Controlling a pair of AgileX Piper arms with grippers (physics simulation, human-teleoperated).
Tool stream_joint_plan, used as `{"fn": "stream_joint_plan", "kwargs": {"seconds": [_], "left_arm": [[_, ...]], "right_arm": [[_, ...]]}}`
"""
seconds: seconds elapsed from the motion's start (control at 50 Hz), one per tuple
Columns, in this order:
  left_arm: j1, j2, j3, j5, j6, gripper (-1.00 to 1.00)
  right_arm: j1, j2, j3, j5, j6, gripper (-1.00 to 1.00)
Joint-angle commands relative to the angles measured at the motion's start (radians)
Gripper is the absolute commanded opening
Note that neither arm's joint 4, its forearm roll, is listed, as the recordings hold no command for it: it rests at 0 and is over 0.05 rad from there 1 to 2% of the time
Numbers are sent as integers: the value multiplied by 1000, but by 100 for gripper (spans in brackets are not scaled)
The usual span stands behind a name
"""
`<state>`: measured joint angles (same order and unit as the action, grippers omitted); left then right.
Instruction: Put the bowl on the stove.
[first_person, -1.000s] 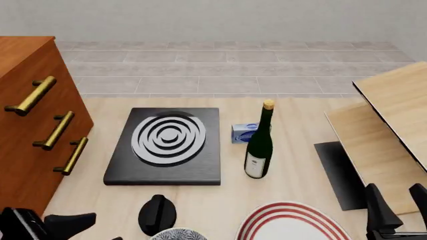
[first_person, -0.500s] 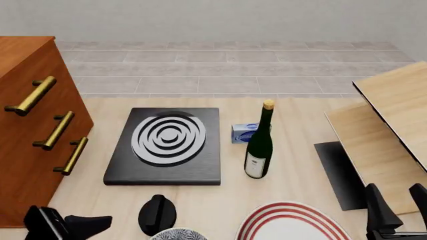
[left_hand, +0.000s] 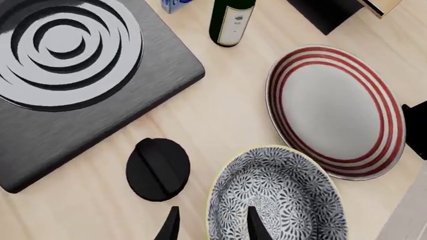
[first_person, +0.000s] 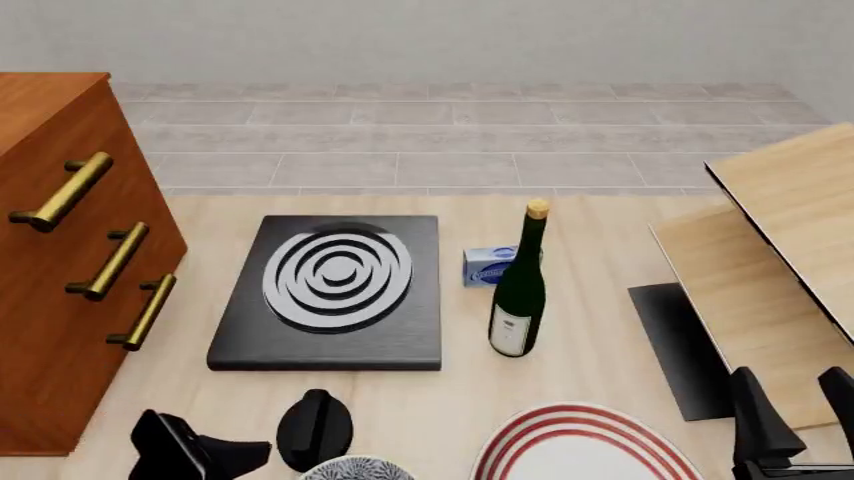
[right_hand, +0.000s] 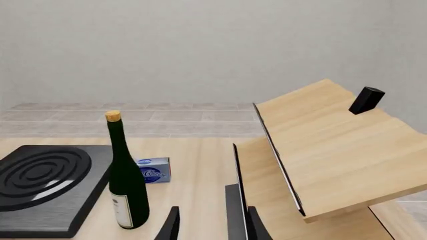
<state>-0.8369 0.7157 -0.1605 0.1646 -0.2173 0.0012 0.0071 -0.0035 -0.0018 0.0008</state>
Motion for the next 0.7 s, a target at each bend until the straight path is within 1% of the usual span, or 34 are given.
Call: {"fn": "stream_joint_plan", "kwargs": {"seconds": [0.02,0.36,0.44,0.52,0.6,0.7], "left_arm": [[-20,144,48,-146,-41,100],[-27,209,60,-203,-52,100],[-21,244,75,-248,-46,100],[-21,257,76,-259,-45,100],[-21,301,90,-308,-45,100],[-35,395,98,-391,-67,100]], "right_arm": [[0,0,0,0,0,100],[0,0,0,0,0,100],[0,0,0,0,0,100],[0,0,0,0,0,100],[0,0,0,0,0,100],[0,0,0,0,0,100]]}}
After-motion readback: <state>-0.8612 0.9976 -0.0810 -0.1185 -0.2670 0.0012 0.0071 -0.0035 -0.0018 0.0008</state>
